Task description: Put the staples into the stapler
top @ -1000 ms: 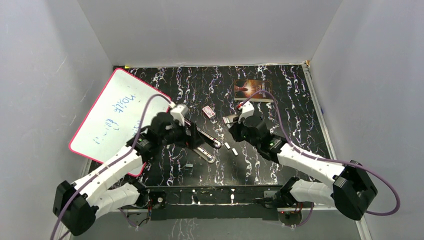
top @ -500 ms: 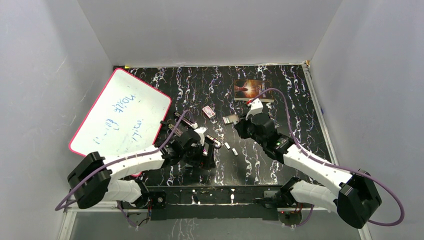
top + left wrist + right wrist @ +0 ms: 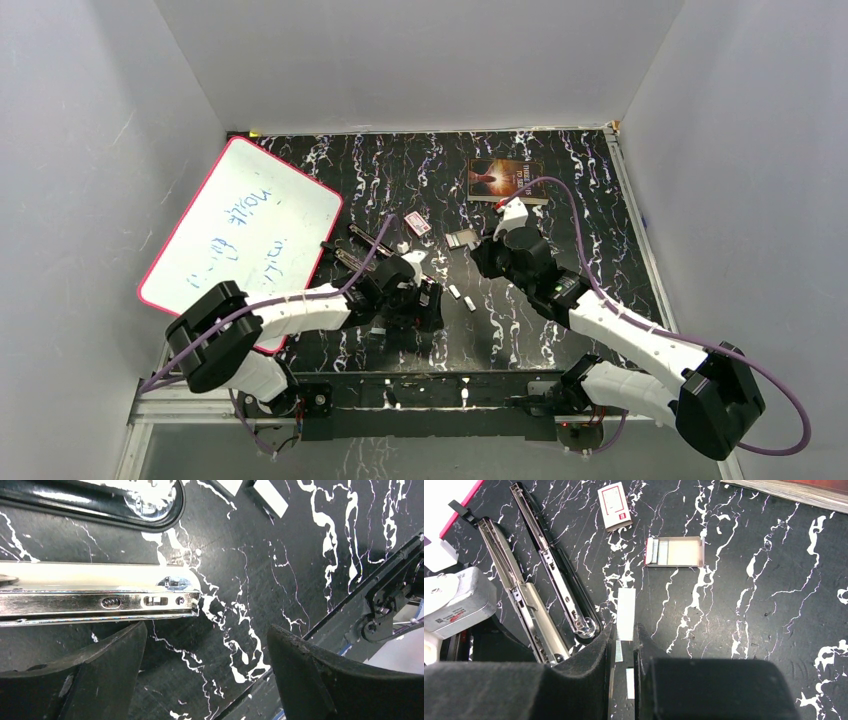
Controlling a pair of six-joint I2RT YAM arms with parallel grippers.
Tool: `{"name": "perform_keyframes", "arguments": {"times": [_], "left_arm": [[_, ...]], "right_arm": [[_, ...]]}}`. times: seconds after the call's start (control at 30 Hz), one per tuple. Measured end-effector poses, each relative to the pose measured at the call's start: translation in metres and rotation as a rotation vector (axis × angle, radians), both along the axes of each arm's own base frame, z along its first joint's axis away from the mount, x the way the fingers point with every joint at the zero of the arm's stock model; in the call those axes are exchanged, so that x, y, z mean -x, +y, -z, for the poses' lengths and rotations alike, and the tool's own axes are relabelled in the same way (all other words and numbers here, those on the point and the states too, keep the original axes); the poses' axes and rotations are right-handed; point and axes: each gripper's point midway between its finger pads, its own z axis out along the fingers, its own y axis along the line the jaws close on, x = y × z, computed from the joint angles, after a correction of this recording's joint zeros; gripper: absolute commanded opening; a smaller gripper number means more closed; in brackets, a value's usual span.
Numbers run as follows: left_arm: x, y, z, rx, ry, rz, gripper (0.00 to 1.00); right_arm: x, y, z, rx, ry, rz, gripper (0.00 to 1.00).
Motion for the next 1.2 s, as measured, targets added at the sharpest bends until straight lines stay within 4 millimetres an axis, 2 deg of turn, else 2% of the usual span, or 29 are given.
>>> {"name": "perform_keyframes", "arguments": {"times": [0.4,0.5,0.6,0.67,0.7,0.77,0.83,0.93,1.0,1.07,1.2], "left_arm": [[-0.007,-0.009,-0.007,0.013,-0.038,0.033,0.9],[-0.006,-0.005,-0.027,0.033,-0.086,0.06,0.9],[-0.011,0.001,-0.065,0.096,-0.176,0.07,0.9],[-0.029,0.011,-0.104,0.164,-0.264,0.039,0.9],[-0.059,0.029,-0.124,0.184,-0.317,-0.031,0.9],[-0.098,0.06,-0.121,0.135,-0.316,-0.12,0.9],[-0.14,0.083,-0.124,0.104,-0.319,-0.194,0.9],[-0.19,0.102,-0.131,0.087,-0.348,-0.234,0.9],[-0.203,0.111,-0.121,0.063,-0.338,-0.244,0.9],[-0.205,0.117,-0.109,0.041,-0.316,-0.249,0.9],[-0.205,0.123,-0.101,0.014,-0.31,-0.242,0.9]], "right_arm": [[0.002,0.0,0.0,0.001,0.0,-0.011,0.0],[0.006,0.002,0.0,-0.005,-0.009,-0.042,0.0],[0.011,0.006,-0.002,-0.006,-0.024,-0.094,0.0],[0.014,0.014,-0.007,-0.018,-0.048,-0.153,0.0],[0.017,0.02,-0.009,-0.024,-0.064,-0.2,0.0],[0.022,0.03,-0.008,-0.02,-0.078,-0.279,0.0],[0.028,0.041,0.005,0.02,-0.068,-0.348,0.0],[0.061,0.071,0.029,0.097,-0.053,-0.52,0.0],[0.066,0.082,0.039,0.132,-0.037,-0.564,0.0],[0.065,0.092,0.043,0.15,-0.029,-0.578,0.0],[0.064,0.111,0.046,0.181,-0.03,-0.589,0.0]]}}
